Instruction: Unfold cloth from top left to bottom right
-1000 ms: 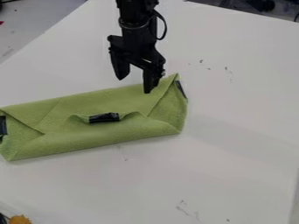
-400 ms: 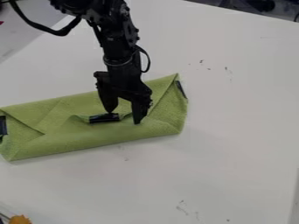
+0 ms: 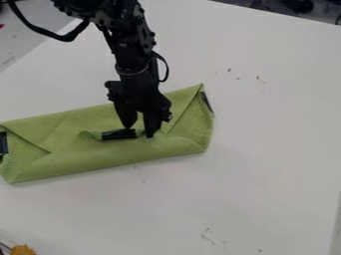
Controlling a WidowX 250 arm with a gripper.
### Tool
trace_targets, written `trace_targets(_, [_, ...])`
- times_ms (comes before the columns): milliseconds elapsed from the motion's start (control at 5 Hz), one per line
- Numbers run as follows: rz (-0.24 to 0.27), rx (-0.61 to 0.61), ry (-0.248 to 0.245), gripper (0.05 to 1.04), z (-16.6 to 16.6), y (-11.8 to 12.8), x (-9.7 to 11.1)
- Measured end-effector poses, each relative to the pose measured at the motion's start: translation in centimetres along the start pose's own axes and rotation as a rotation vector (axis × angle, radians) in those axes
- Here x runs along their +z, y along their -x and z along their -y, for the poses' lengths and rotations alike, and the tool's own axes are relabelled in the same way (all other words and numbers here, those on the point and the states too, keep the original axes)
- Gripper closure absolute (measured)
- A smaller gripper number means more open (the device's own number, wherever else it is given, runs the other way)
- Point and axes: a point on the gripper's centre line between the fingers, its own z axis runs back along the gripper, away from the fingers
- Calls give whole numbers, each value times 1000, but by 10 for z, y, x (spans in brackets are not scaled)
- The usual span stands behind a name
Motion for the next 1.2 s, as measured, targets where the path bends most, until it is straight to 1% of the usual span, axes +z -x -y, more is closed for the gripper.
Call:
trace_targets(200, [2,5,2,689,0,-1,0])
trace_targets(400, [2,5,6,577,1,0,0])
trace_targets(600, [10,15,7,291,1,-2,0])
trace_targets(800, [10,12,12,77,2,-2,0])
trace_targets(1000, [9,14,25,77,3,-2,-5])
trace_targets(1200, [-5,17,46,121,0,-1,-14])
